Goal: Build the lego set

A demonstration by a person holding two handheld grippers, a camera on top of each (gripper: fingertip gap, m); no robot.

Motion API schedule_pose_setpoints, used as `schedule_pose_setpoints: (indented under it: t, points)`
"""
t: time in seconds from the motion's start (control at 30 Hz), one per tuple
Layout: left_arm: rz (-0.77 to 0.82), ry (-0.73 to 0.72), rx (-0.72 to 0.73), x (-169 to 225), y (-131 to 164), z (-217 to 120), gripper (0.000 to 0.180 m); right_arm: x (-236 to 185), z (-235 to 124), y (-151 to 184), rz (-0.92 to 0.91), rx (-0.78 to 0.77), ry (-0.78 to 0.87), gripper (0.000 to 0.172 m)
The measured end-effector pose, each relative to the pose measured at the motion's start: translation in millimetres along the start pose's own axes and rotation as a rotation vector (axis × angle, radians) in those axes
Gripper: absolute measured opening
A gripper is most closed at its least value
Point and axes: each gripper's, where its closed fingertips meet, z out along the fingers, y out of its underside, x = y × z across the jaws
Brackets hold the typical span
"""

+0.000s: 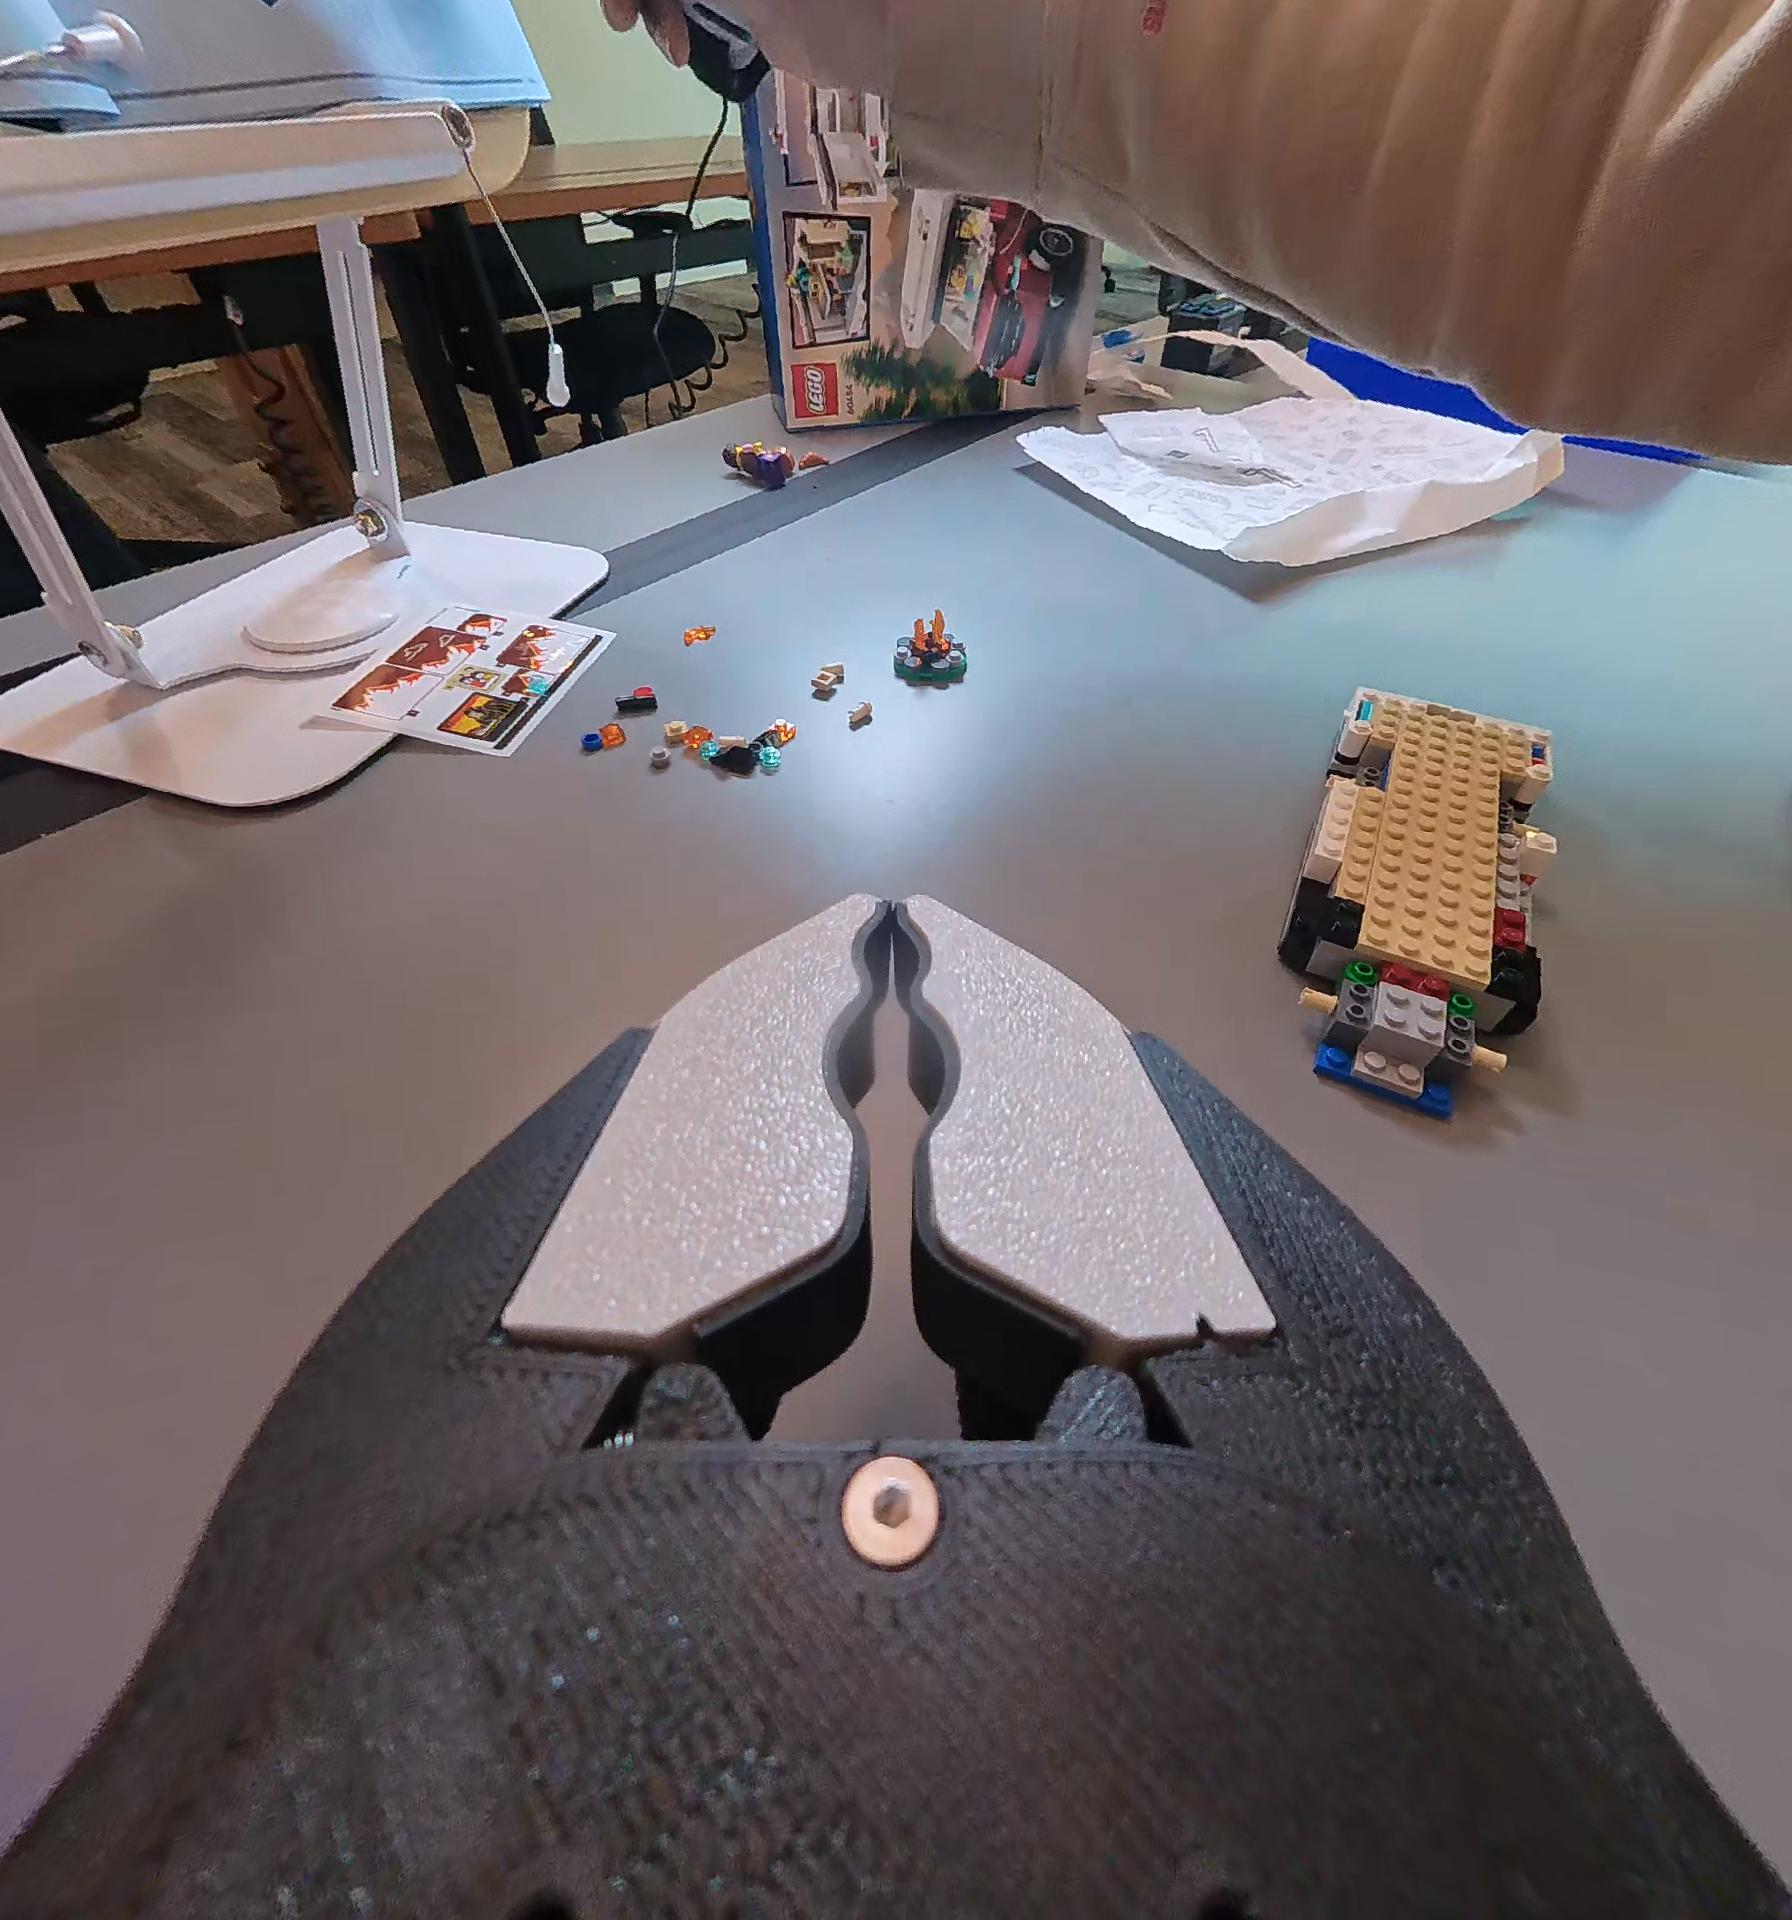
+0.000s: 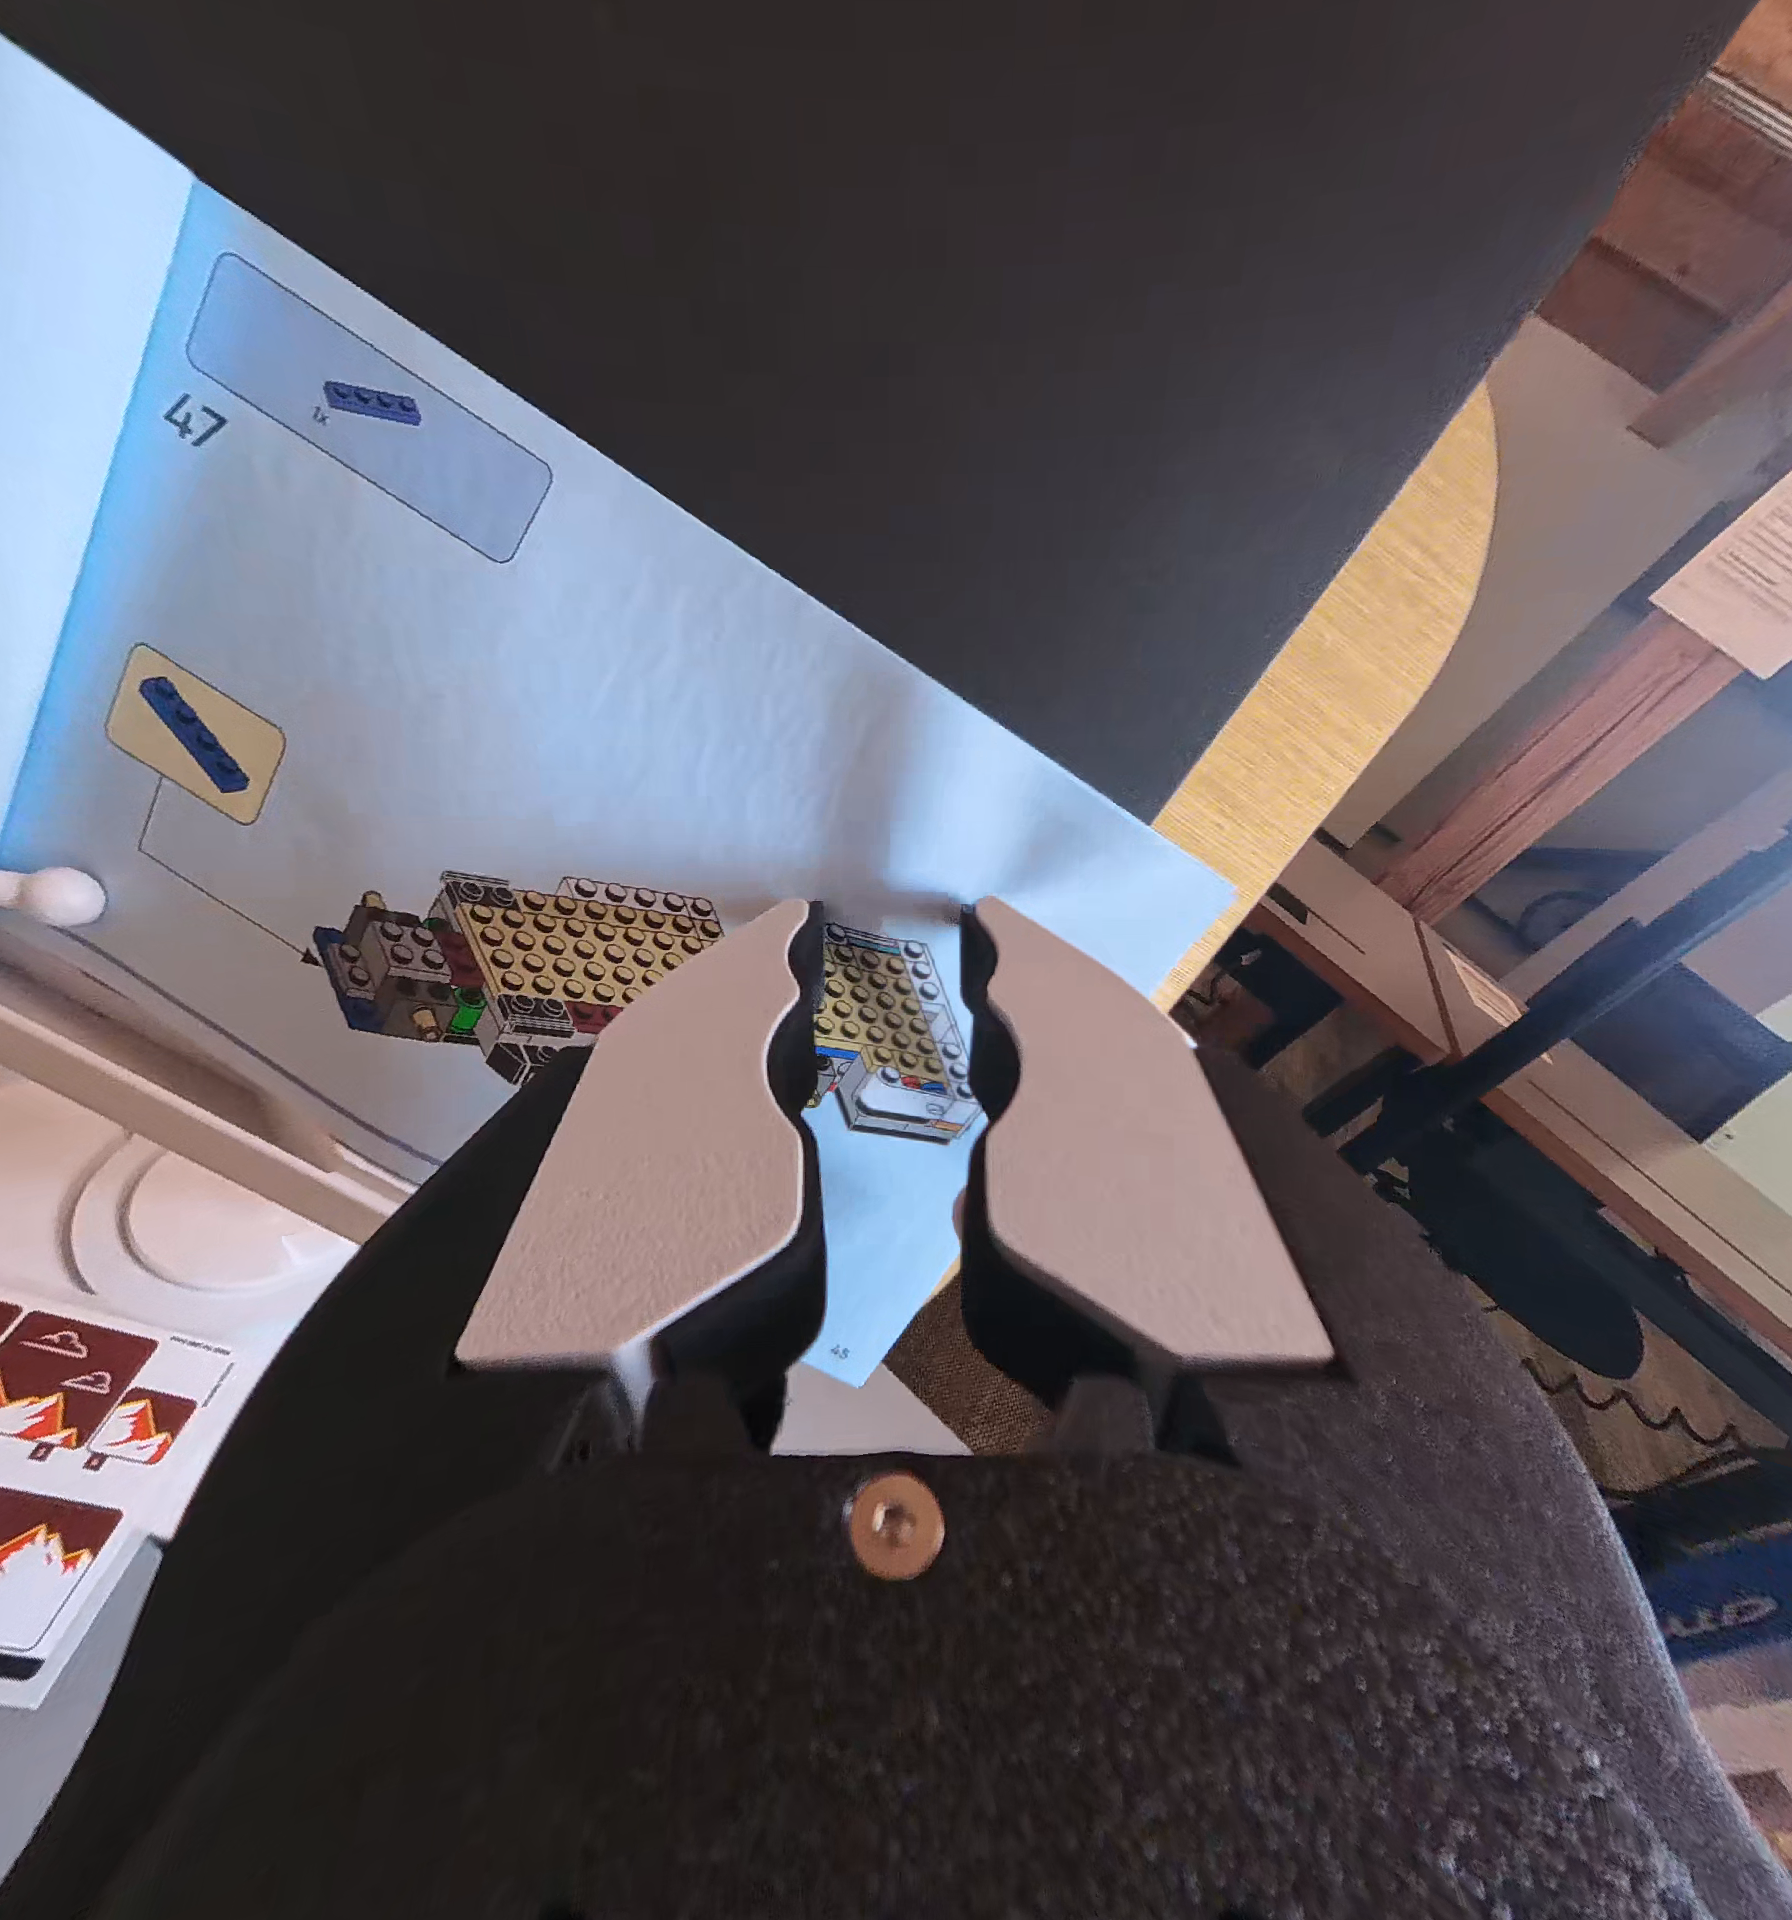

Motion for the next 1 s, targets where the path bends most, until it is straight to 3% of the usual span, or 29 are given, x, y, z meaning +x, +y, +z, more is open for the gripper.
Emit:
schedule_pose_setpoints:
  t: [0.07,0.2,0.3,0.37,0.43,0.77,1.0]
  points:
    - [-0.001,0.002,0.001,0,0,0,0.000,1,-2,-1,0.013,0.004,-0.017,0.025]
    - [0.001,0.012,0.001,1,0,0,0.000,31,-6,-6,0.178,0.061,0.021,0.064]
    - [-0.004,0.019,0.001,2,0,0,0.000,37,5,16,0.381,0.016,-0.078,0.083]
    - [0.004,0.021,-0.005,3,1,0,0.000,27,10,25,0.509,0.009,-0.194,0.085]
    - [0.013,0.019,-0.007,3,1,0,0.000,17,9,22,0.566,0.031,-0.283,0.067]
    - [0.004,0.033,-0.022,5,5,2,0.000,10,-15,23,0.474,0.000,-0.222,0.063]
    - [0.003,0.036,-0.041,5,9,4,0.000,16,-36,1,0.113,0.043,-0.025,0.073]
